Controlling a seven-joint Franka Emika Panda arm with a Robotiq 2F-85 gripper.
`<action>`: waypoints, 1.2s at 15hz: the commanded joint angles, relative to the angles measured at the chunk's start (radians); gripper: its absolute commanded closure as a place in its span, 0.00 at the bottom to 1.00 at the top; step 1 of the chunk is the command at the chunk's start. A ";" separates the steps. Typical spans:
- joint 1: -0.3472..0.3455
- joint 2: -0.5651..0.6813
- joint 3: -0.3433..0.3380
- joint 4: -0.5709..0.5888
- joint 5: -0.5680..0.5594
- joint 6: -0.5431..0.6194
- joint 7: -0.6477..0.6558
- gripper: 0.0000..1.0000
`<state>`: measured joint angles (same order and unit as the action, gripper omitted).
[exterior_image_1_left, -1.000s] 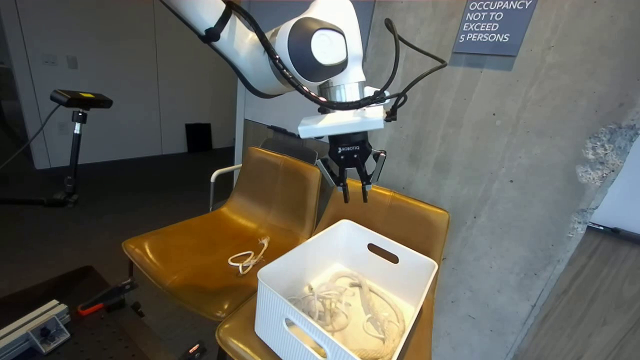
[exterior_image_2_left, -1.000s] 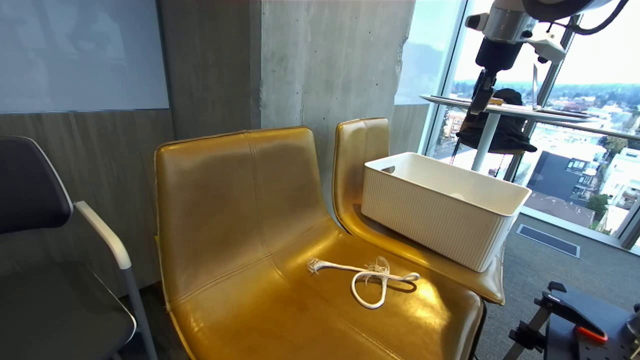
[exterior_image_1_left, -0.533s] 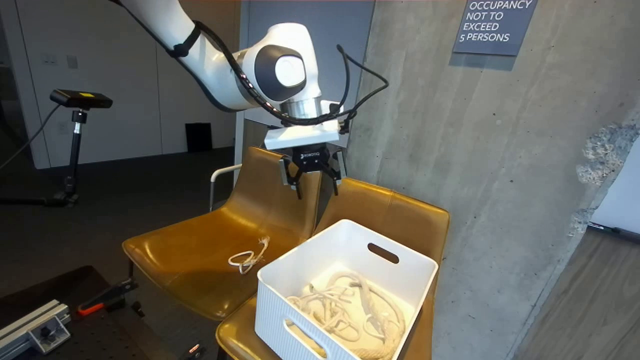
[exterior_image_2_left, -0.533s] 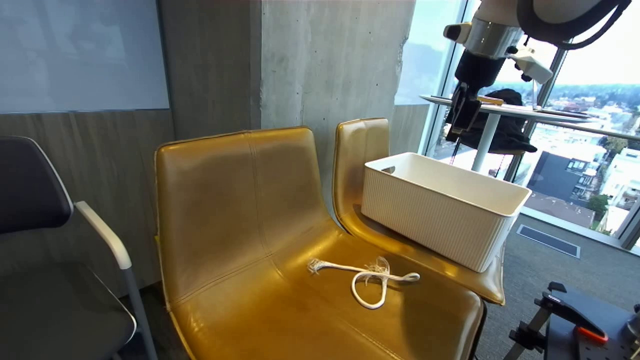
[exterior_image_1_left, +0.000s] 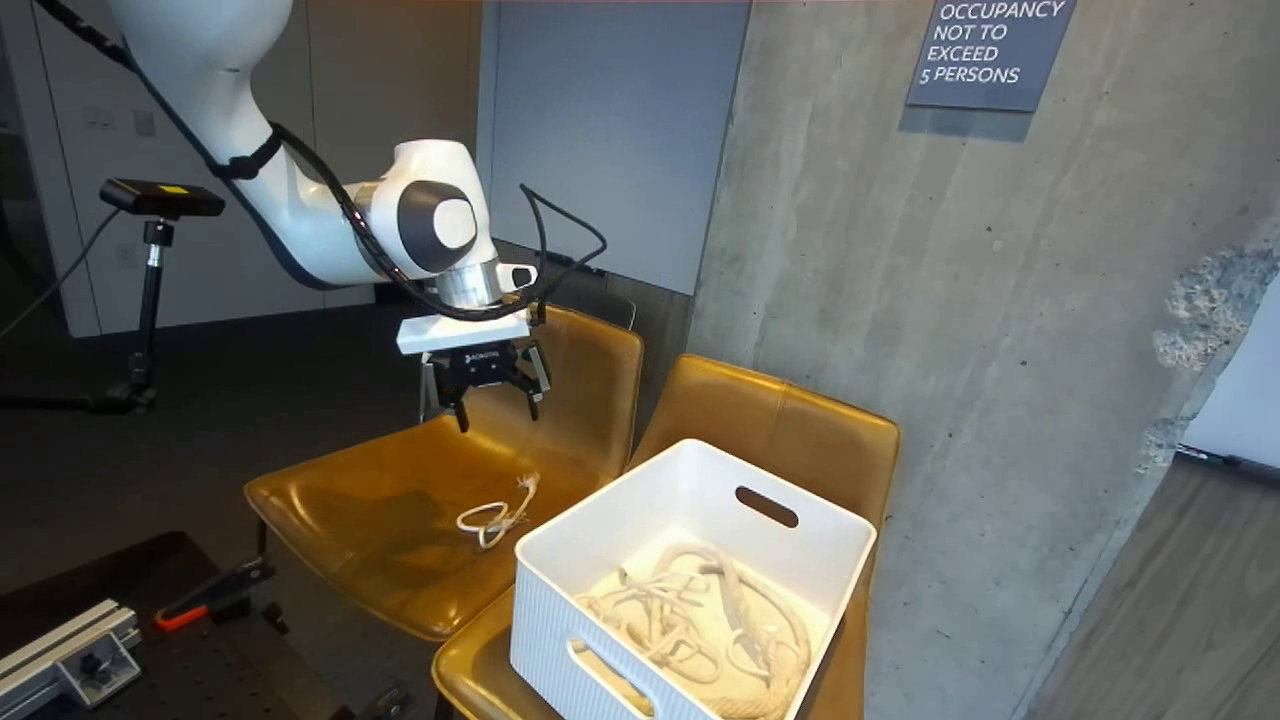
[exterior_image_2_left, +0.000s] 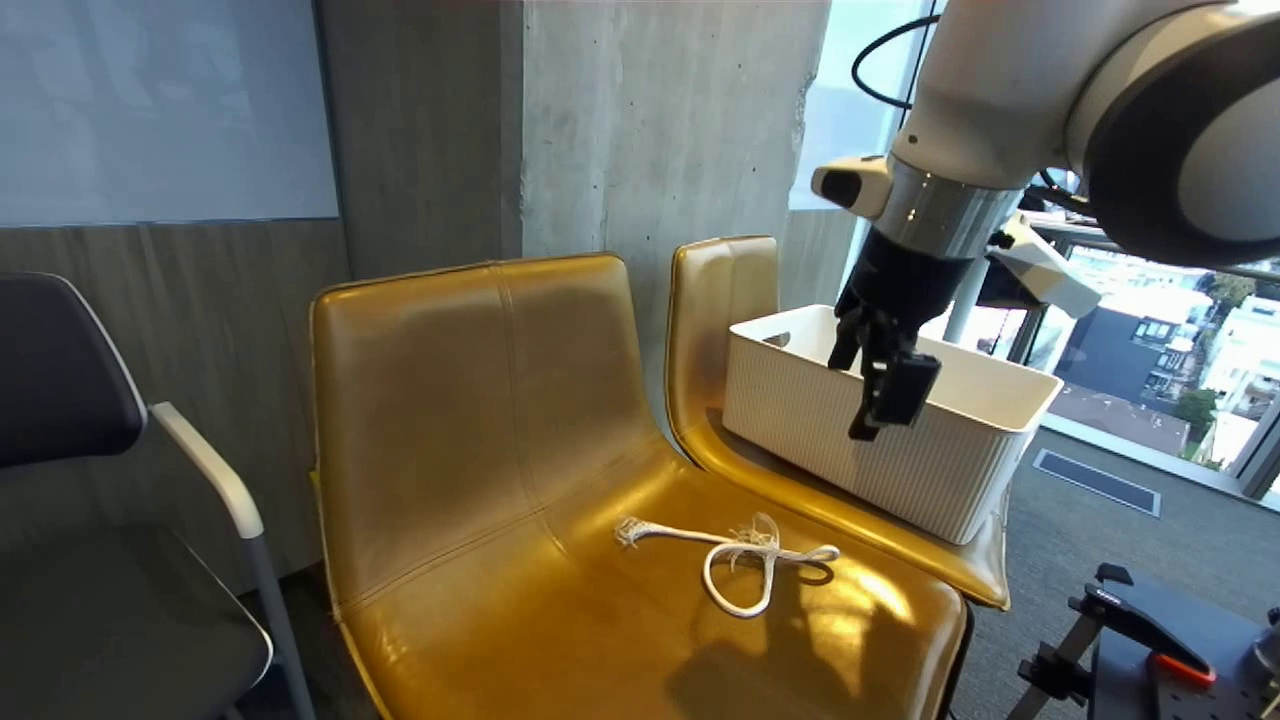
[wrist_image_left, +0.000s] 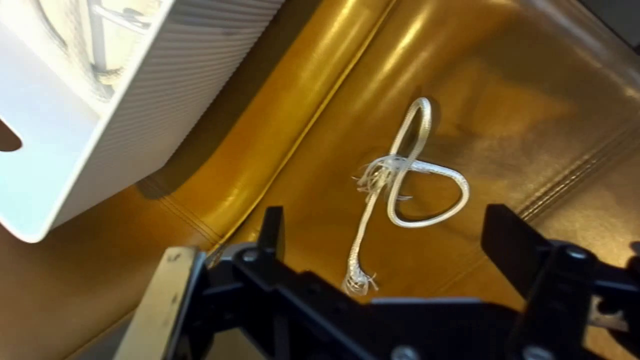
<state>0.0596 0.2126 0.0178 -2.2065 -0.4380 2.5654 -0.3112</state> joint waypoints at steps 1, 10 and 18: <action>0.034 0.050 0.018 -0.023 -0.036 0.052 0.045 0.00; 0.051 0.311 -0.006 0.164 -0.028 0.058 0.014 0.00; 0.055 0.516 -0.025 0.337 -0.022 0.042 -0.004 0.00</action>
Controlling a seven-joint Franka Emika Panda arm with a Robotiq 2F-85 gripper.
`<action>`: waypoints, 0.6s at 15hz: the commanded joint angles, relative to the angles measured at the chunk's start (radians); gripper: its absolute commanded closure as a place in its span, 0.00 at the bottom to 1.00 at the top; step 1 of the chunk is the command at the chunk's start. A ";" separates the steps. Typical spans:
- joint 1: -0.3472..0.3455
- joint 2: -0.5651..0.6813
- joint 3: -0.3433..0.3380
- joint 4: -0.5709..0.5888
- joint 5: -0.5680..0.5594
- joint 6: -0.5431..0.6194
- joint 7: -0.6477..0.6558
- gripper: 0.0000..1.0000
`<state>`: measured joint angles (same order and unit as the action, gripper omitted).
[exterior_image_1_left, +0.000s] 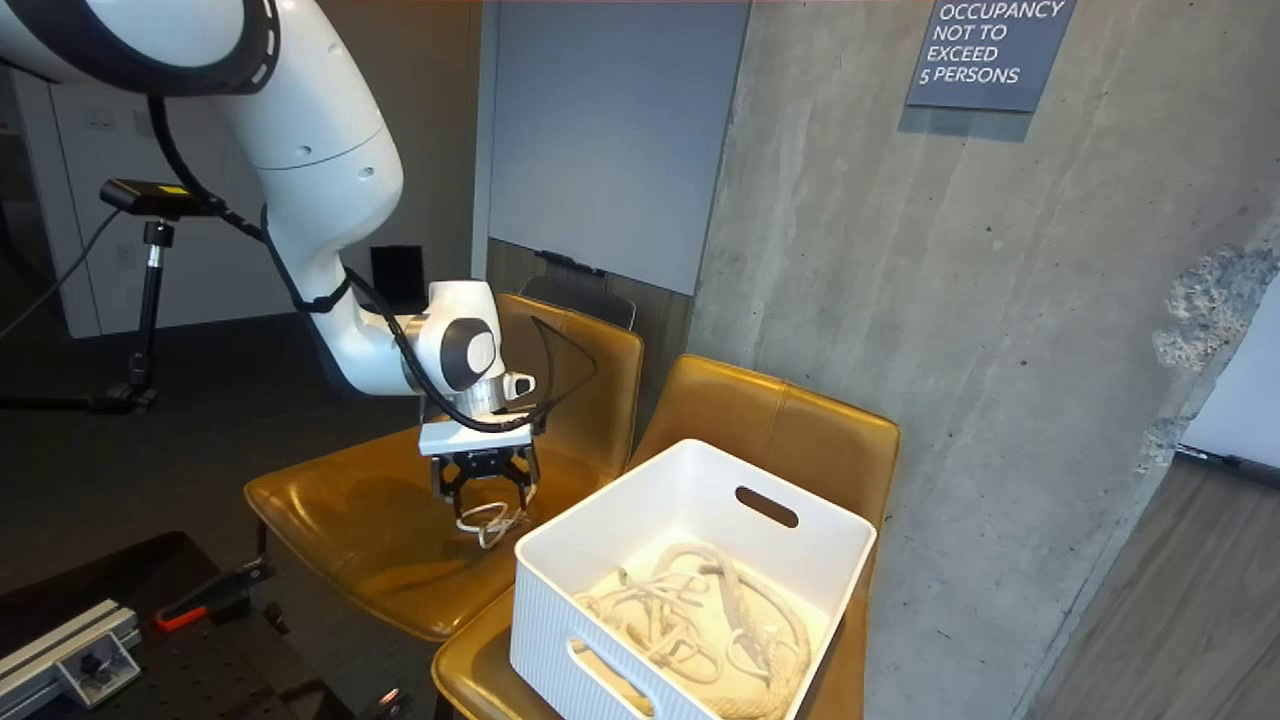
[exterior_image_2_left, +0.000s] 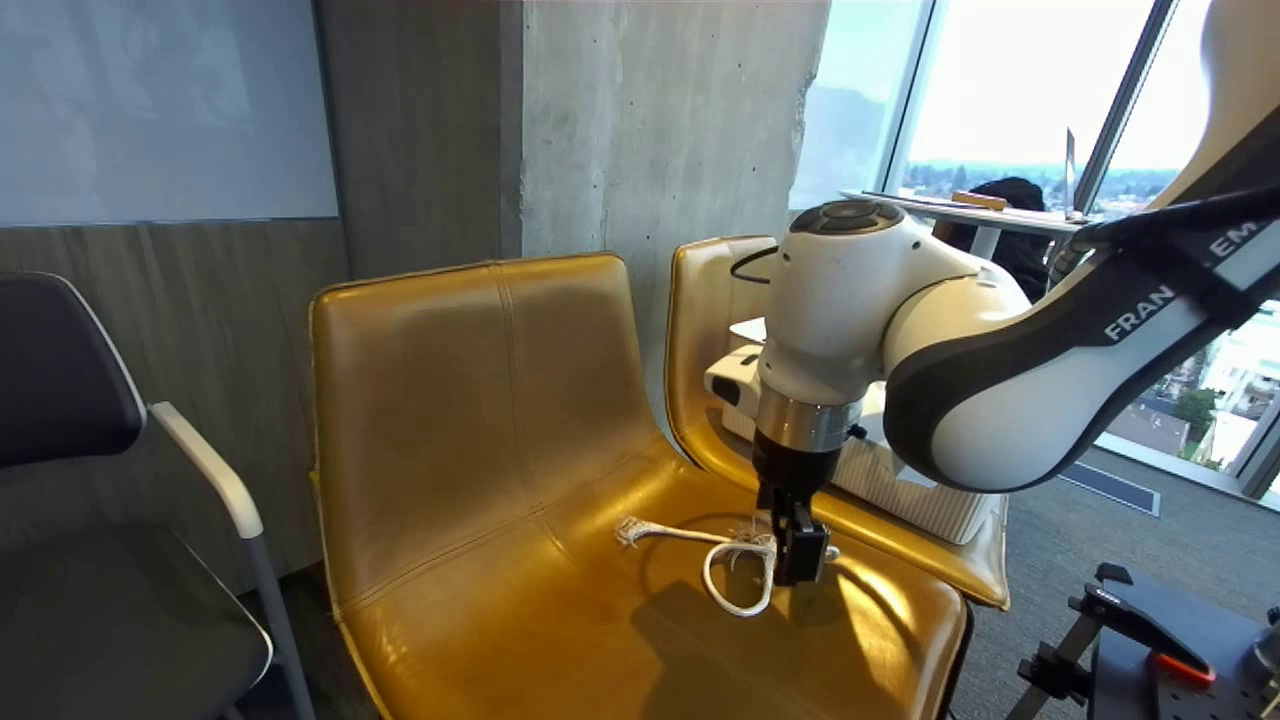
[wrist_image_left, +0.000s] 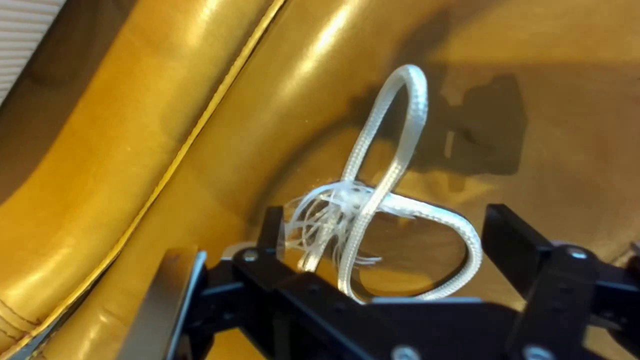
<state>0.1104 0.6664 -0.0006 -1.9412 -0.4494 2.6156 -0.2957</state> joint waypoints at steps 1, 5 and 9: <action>0.002 0.079 -0.006 0.089 -0.009 -0.012 -0.025 0.00; -0.002 0.126 -0.010 0.124 -0.011 -0.008 -0.047 0.26; -0.005 0.126 -0.013 0.118 -0.012 -0.001 -0.059 0.57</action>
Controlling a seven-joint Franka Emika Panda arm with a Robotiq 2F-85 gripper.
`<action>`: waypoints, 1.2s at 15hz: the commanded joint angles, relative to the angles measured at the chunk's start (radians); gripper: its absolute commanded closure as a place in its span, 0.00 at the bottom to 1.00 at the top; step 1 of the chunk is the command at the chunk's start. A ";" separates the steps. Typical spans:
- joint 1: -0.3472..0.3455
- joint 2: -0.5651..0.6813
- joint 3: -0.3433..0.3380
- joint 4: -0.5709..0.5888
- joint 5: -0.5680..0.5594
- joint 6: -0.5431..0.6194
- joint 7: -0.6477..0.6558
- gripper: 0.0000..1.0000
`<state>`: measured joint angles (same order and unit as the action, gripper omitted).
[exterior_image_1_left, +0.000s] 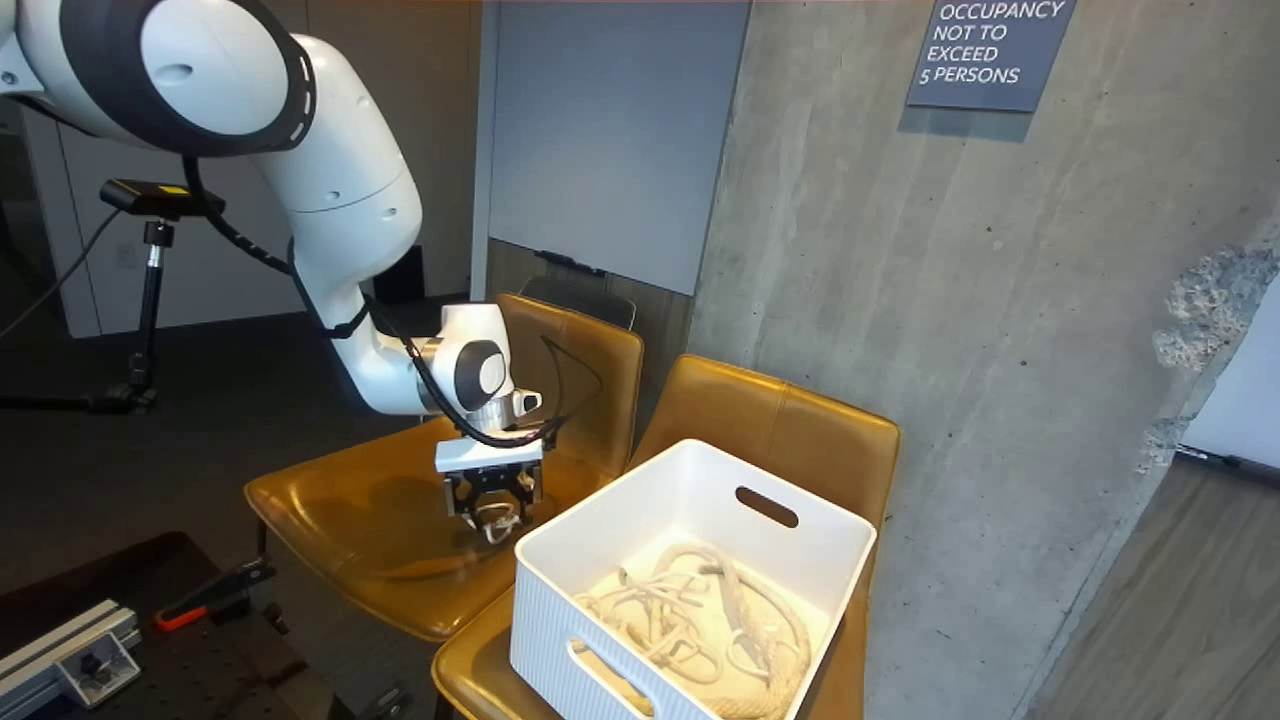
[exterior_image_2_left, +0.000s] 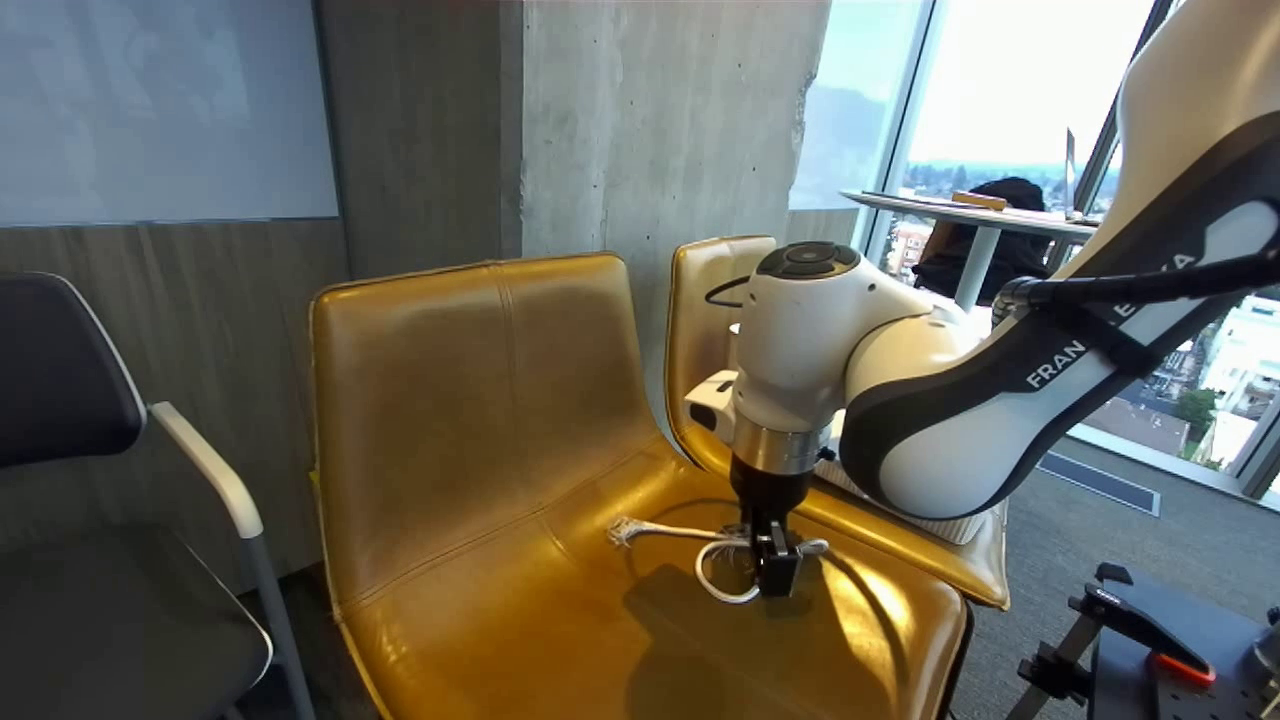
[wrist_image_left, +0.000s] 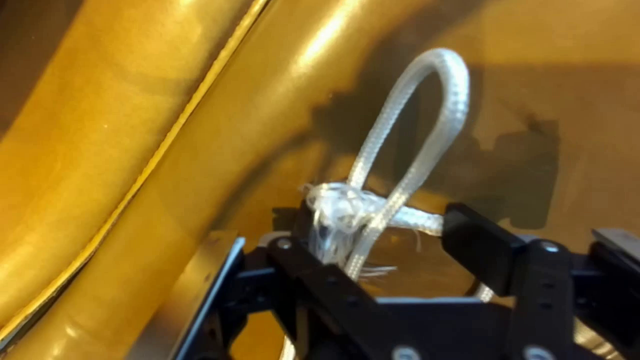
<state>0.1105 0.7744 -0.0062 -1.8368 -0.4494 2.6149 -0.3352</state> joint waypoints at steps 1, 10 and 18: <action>-0.006 0.013 -0.010 0.007 -0.013 0.001 -0.020 0.64; -0.004 -0.120 -0.036 -0.050 -0.024 -0.027 -0.020 0.98; -0.029 -0.416 -0.097 -0.026 -0.093 -0.151 -0.024 0.98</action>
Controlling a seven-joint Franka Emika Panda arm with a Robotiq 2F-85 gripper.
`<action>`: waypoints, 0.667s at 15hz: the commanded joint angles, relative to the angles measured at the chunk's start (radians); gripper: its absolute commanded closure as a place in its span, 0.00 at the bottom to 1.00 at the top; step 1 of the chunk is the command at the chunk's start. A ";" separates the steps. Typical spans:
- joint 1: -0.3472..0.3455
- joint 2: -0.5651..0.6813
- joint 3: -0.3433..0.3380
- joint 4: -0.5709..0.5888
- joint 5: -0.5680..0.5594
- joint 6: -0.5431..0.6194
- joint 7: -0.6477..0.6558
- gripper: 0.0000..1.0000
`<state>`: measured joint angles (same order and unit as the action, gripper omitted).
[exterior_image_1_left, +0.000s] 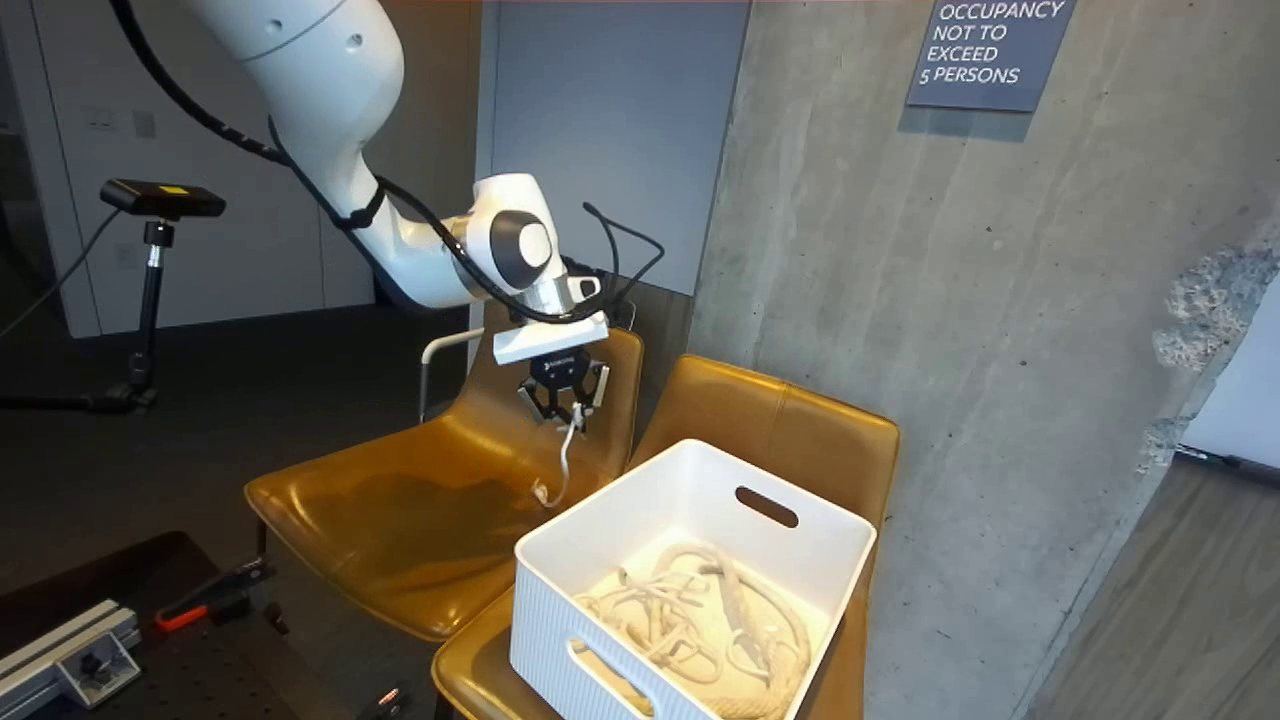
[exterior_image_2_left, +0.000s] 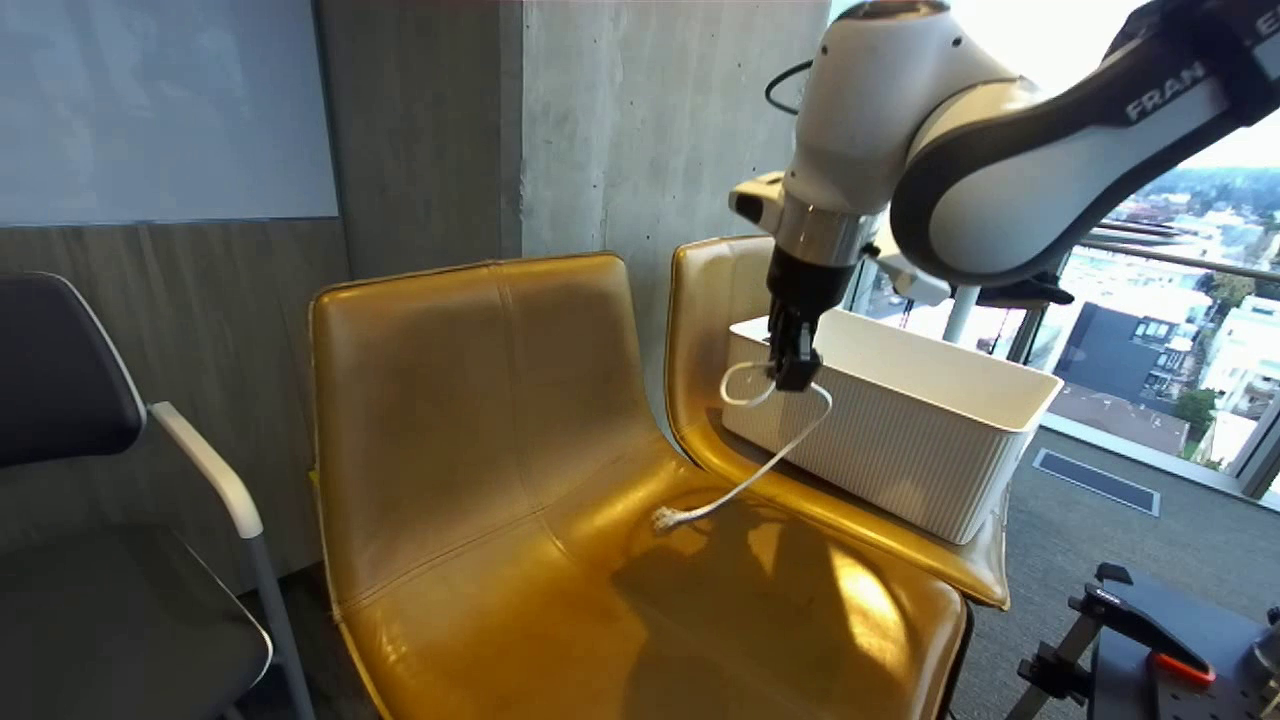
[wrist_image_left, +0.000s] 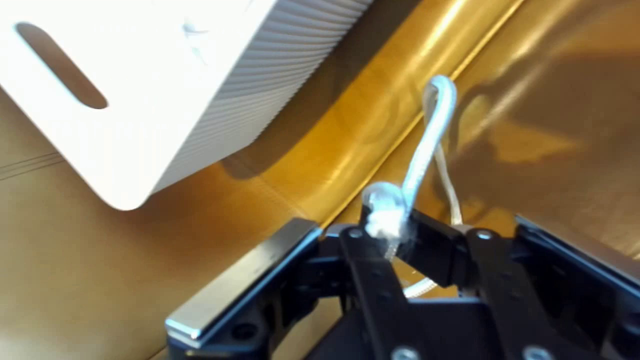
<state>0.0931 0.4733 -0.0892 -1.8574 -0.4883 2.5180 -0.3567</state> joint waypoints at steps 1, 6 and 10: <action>-0.020 -0.147 -0.018 0.011 -0.068 -0.071 -0.004 0.98; -0.098 -0.235 -0.039 0.178 -0.123 -0.178 -0.070 0.98; -0.214 -0.199 -0.067 0.353 -0.069 -0.234 -0.215 0.98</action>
<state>-0.0502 0.2253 -0.1403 -1.6305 -0.5875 2.3275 -0.4751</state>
